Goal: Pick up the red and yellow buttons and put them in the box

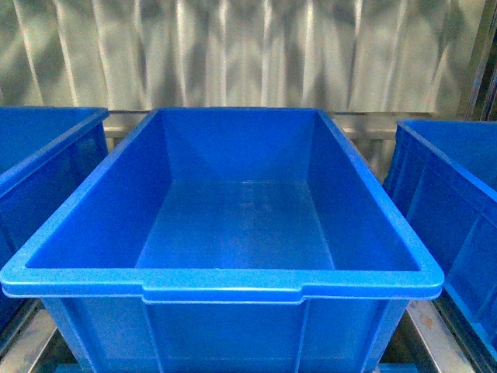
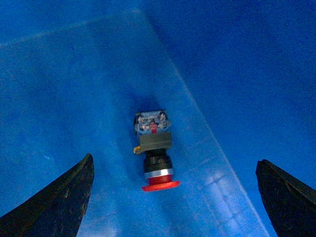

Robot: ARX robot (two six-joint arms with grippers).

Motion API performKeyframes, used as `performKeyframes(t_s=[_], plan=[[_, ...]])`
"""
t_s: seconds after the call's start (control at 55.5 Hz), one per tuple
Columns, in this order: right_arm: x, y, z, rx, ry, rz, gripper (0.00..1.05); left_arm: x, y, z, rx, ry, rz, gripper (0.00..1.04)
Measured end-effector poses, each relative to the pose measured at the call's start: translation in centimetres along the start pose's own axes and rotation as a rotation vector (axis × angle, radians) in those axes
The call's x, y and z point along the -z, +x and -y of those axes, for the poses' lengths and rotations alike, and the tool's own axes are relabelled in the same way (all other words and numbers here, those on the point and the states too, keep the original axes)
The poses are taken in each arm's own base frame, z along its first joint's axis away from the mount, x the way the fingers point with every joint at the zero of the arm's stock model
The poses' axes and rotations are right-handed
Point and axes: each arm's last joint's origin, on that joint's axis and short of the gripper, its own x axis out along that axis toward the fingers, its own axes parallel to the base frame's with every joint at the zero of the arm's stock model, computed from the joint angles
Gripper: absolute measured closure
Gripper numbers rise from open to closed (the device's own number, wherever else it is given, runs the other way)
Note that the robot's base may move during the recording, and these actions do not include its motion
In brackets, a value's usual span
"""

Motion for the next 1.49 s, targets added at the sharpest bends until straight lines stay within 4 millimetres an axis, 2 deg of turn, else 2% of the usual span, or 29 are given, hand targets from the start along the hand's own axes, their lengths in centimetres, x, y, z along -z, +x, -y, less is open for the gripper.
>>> performKeyframes(t_s=[0.162,0.27,0.36,0.396,0.432,0.486,0.504,0.558,0.63,0.72,0.81,0.9,1.009,1.495], plan=[[-0.4,-4.5,0.7,-0.044,0.038,0.067,0.07,0.0,0.0,0.0,0.0,0.0,0.0,0.08],[0.6,-7.9,0.9,-0.083,0.076,0.083,0.07,0.0,0.0,0.0,0.0,0.0,0.0,0.08],[2.1,-11.7,0.4,-0.147,0.112,0.096,0.07,0.0,0.0,0.0,0.0,0.0,0.0,0.08],[2.5,-12.7,0.3,-0.242,0.102,0.148,0.11,0.0,0.0,0.0,0.0,0.0,0.0,0.08],[3.1,-14.5,-0.2,-0.415,0.05,0.274,0.18,0.0,0.0,0.0,0.0,0.0,0.0,0.08],[4.7,-17.8,-1.1,-0.563,-0.017,0.416,0.28,0.0,0.0,0.0,0.0,0.0,0.0,0.08],[5.7,-19.6,-1.6,-0.597,-0.041,0.461,0.34,0.0,0.0,0.0,0.0,0.0,0.0,0.08],[7.6,-22.2,-2.1,-0.624,-0.061,0.483,0.42,0.0,0.0,0.0,0.001,0.0,0.0,0.08],[11.8,-26.2,-2.6,-0.631,-0.079,0.469,0.58,0.0,0.0,0.0,0.0,0.0,0.0,0.08],[15.4,-28.8,-2.8,-0.613,-0.093,0.435,0.74,0.0,0.0,0.0,-0.001,0.0,0.0,0.08],[17.7,-30.6,-2.1,-0.646,-0.107,0.434,0.89,0.0,0.0,0.0,0.0,0.0,0.0,0.08],[19.2,-31.5,-1.0,-0.632,-0.102,0.447,1.02,0.0,0.0,0.0,0.0,0.0,0.0,0.08],[21.0,-32.3,0.1,-0.633,-0.095,0.469,1.01,0.0,0.0,0.0,0.0,0.0,0.0,0.08],[24.5,-31.9,0.7,-0.638,-0.093,0.479,1.01,0.0,0.0,0.0,0.0,0.0,0.0,0.08]])
